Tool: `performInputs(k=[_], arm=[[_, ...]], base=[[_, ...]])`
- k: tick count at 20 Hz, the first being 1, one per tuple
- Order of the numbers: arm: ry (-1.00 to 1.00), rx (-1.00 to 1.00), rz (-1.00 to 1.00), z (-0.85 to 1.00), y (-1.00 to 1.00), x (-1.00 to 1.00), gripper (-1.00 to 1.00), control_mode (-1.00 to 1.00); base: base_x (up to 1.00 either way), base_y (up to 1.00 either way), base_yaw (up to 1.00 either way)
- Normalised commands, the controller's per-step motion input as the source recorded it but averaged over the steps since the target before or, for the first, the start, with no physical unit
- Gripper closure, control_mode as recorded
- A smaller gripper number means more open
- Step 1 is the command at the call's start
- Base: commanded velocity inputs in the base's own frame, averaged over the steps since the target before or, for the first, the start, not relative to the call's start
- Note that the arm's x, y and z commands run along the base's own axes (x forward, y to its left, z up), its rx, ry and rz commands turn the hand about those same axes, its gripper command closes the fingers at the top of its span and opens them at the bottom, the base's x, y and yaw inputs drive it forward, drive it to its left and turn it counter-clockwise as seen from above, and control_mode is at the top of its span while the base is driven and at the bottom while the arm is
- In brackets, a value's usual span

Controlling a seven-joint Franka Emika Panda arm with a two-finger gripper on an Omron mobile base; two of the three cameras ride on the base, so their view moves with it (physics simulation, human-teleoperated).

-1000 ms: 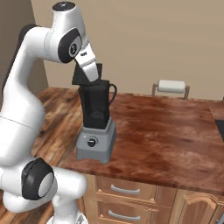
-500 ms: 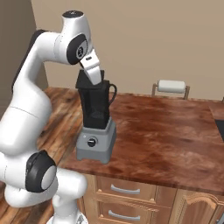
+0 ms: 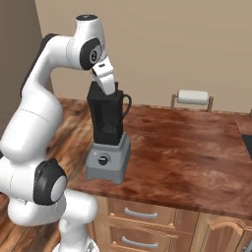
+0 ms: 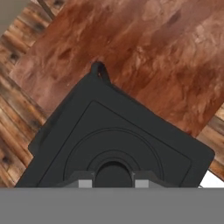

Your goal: Close the lid blender by securely placing the lid on top.

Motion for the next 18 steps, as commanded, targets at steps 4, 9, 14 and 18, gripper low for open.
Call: performInputs(k=[4,9,14,18], arm=[[0.15,0.0,0.0,0.0,0.01,0.18,1.0,-1.0],[0.13,0.0,0.0,0.0,0.01,0.15,1.0,-1.0],[0.1,0.0,-0.01,0.0,0.01,0.08,1.0,-1.0],[0.0,0.0,-0.03,-0.08,0.0,0.0,1.0,-1.0]], base=[[0.0,0.0,0.0],[0.0,0.0,0.0],[0.0,0.0,0.0],[0.0,0.0,0.0]])
